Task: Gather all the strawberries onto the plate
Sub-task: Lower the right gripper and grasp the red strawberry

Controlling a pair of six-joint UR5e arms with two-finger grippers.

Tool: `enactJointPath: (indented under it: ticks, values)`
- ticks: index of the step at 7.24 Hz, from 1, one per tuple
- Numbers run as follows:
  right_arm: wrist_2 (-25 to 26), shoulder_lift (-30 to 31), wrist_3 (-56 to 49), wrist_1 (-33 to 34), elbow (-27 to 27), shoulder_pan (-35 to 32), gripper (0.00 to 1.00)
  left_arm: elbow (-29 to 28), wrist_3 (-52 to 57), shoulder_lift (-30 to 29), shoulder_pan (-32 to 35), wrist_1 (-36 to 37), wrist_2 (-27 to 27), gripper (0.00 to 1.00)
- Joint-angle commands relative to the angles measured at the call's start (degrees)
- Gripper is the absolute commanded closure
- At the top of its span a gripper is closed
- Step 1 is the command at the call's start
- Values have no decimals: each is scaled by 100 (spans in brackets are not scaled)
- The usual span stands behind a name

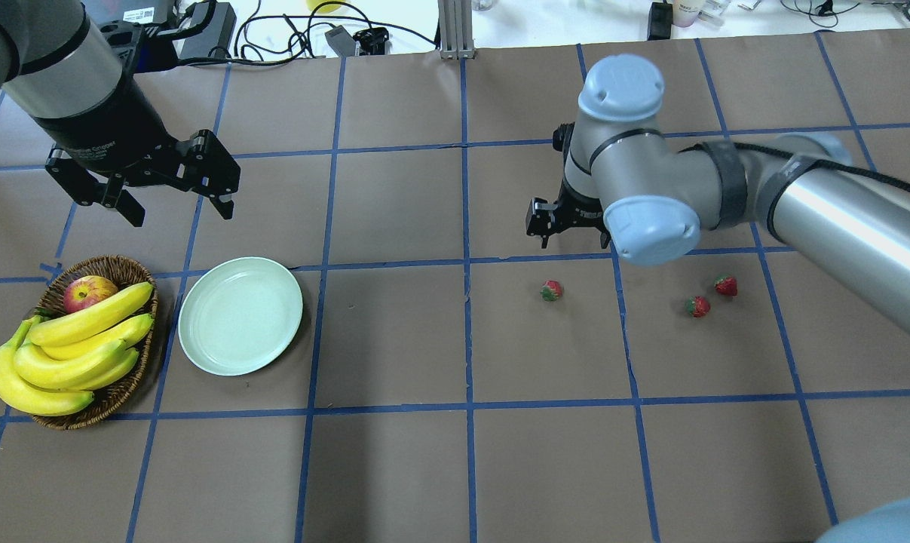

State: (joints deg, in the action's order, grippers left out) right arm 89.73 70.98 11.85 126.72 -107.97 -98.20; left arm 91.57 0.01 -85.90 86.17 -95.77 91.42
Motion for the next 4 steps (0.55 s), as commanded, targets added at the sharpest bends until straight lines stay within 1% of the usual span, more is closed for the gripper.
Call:
enactJointPath:
  ticks: [1,2,3,4]
  values:
    - [-8,-452,431,754,-338,-242,11,1,8,56,-4,-82,-10,0]
    - [70,-497,476,775,-399,-313,11,-25,8,48,-4,-100,-10,0]
    - [106,-498,476,775,-435,-314,29,-8,8,56,-4,-109,-2,0]
    - [97,-480,476,740,-418,-314,58,10,8,74,-4,-126,7,0]
